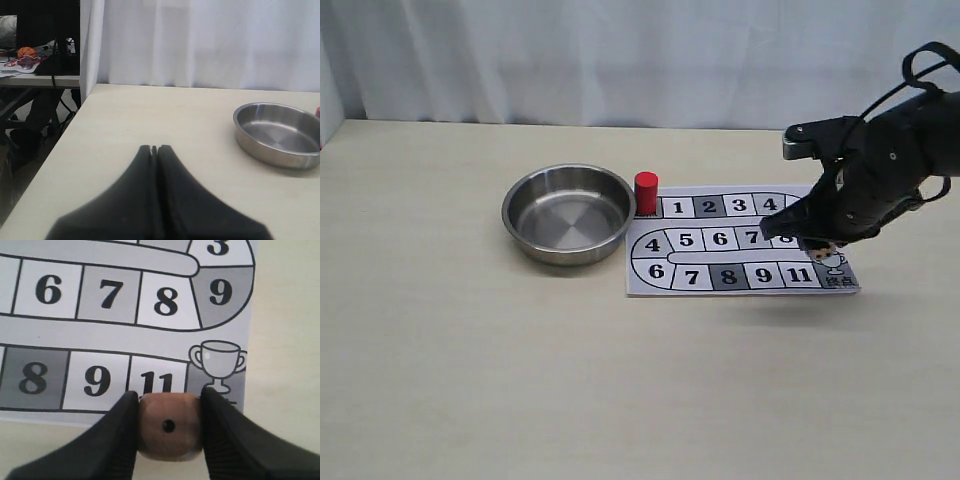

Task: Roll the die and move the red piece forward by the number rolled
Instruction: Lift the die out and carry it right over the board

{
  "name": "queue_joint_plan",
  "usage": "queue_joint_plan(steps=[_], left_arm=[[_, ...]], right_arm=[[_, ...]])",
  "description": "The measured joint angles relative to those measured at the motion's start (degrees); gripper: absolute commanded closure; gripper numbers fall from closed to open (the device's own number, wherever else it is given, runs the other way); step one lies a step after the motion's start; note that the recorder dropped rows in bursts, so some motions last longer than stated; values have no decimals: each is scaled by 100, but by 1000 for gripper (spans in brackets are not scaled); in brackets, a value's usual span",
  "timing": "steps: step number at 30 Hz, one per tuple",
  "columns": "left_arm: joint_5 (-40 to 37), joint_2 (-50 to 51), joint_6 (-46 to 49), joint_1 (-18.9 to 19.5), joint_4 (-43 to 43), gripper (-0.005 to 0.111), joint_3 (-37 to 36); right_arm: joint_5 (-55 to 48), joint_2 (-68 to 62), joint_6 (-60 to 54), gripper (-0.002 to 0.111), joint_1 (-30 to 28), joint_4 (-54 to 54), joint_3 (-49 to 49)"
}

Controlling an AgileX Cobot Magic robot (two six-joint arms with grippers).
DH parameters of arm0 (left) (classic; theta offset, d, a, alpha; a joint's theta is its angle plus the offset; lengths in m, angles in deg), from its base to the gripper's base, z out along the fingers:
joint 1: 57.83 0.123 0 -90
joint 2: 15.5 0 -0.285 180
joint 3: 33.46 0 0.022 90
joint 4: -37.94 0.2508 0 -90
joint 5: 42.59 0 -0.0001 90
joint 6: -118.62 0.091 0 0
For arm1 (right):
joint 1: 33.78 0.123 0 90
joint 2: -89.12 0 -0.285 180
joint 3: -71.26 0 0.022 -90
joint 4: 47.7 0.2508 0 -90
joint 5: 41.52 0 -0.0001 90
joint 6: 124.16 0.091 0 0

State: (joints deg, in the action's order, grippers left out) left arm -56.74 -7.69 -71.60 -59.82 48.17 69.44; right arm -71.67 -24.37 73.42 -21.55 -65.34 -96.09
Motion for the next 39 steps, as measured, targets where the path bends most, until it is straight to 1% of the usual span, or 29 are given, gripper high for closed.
queue_joint_plan(steps=[3,6,12,13,18,20,22,24,28,29,30,32,34,39], left_arm=[[0,0,0,0,0,107,0],[0,0,0,0,0,107,0],[0,0,0,0,0,107,0],[0,0,0,0,0,107,0],[0,0,0,0,0,107,0],[0,0,0,0,0,107,0],[0,0,0,0,0,107,0],[0,0,0,0,0,107,0],[0,0,0,0,0,107,0],[0,0,0,0,0,107,0],[0,0,0,0,0,107,0],[0,0,0,0,0,107,0],[0,0,0,0,0,107,0],[0,0,0,0,0,107,0]], right_arm=[[79,-77,0,104,-22,-140,0],[157,-152,0,104,-32,-514,0],[310,-304,367,103,-272,-1164,0],[342,-330,450,101,-327,-1216,0],[561,-415,561,83,-571,-1068,0],[740,-423,449,77,-633,-710,0],[944,-423,-17,67,-635,-12,0],[1179,-436,-885,57,-635,1168,0],[1221,-488,-3349,31,-580,3762,0],[1174,-496,-3894,26,-557,4292,0],[1153,-495,-4294,25,-557,4610,0],[1137,-495,-4650,28,-545,4992,0],[1215,-495,-4638,32,-545,5055,0],[1361,-495,-4254,44,-545,4674,0]])
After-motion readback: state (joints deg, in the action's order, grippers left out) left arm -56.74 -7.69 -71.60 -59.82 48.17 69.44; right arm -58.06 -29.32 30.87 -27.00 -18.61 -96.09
